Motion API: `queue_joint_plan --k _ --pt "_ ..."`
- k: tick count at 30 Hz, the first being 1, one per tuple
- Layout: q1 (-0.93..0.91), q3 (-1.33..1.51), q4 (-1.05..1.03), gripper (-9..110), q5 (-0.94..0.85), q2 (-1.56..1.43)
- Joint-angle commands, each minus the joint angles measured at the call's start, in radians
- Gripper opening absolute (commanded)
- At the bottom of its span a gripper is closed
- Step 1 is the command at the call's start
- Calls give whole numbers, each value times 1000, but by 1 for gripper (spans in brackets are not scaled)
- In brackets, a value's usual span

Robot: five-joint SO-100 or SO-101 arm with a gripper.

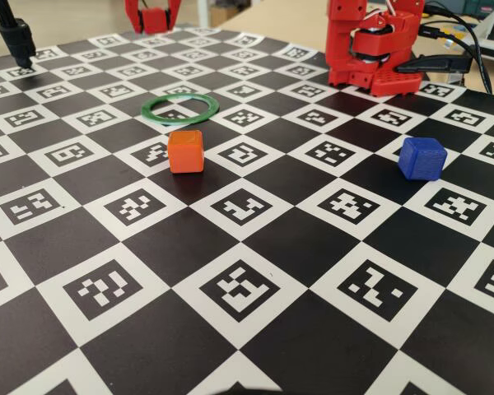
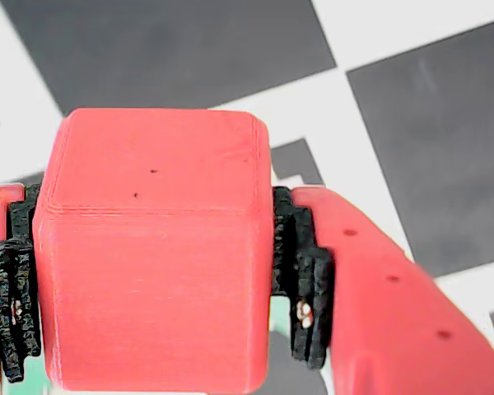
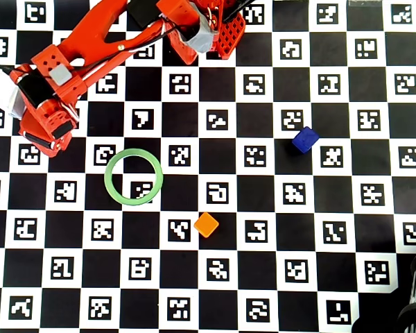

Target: Grab the red cube then put it in the green circle then put the blue cube on top and finally the orange cube on top

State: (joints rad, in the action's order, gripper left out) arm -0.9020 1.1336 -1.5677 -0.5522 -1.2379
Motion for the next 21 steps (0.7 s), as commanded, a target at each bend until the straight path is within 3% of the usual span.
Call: queue_joint_plan --k 1,21 --pt "26 -127 -51 5 -18 -143" --pt "272 -215 -202 4 -89 -212"
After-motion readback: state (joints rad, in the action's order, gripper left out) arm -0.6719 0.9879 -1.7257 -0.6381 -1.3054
